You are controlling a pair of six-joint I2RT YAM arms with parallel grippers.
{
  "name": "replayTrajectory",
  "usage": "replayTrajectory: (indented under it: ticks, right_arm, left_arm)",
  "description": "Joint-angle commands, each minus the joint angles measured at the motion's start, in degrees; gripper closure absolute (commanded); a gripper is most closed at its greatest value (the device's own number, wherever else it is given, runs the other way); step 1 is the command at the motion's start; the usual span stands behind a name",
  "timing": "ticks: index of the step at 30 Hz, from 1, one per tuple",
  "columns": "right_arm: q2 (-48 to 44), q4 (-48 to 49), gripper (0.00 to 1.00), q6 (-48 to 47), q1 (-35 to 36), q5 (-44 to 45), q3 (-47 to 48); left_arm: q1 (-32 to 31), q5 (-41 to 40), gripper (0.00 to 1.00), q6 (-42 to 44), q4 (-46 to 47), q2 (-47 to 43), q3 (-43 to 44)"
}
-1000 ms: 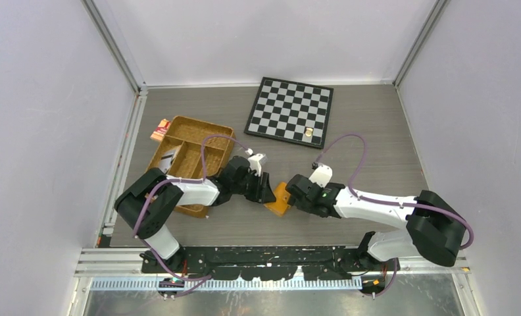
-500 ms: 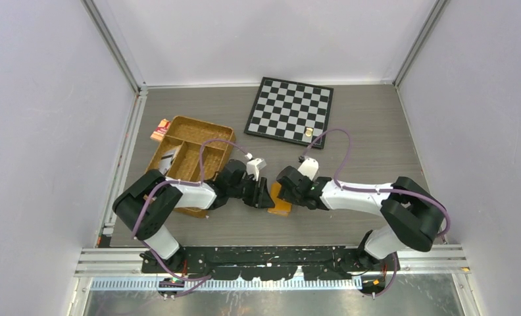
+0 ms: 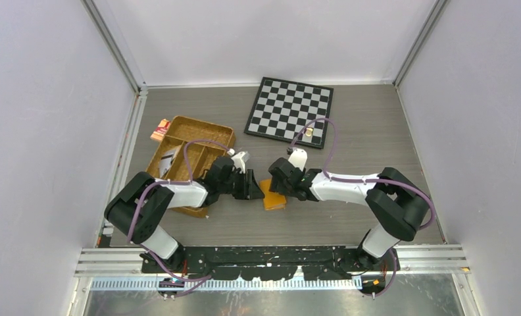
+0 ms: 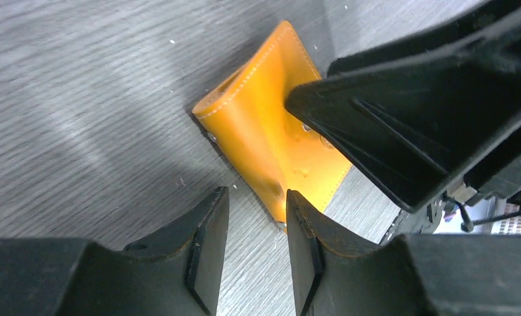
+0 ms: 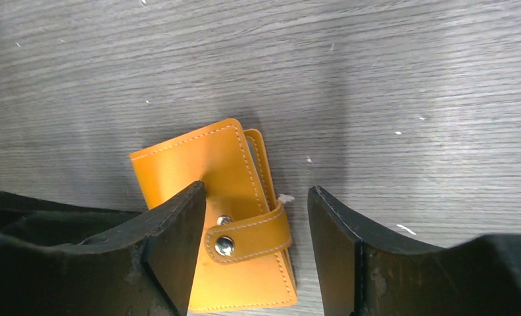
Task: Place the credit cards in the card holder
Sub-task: Move the card holder to the center of the board.
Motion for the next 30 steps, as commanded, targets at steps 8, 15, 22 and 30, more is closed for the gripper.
replayTrajectory:
  ticks: [8,15,22,30]
  right_arm:
    - [-6.07,-15.91,0.43,-12.62,2.86,5.71,8.55]
    - [-1.93,-18.25,0.49,-14.47,5.87,5.53,13.23]
    - [3.39,-20.08,0.56,-14.79,7.65,7.03,16.17]
    - [7.76,-19.65,0.62,-14.80,7.75,7.07,17.00]
  left_arm:
    - [0.57,-8.84,0.60,-8.03,-1.01,0.97,1.01]
    - [0.53,-8.73,0.62,-8.20,-0.43,3.37,1.83]
    - [0.47,-10.11,0.67,-5.89,-2.33,4.37,2.71]
    - [0.47,-9.40,0.68,-5.59,-1.98,5.80,2.78]
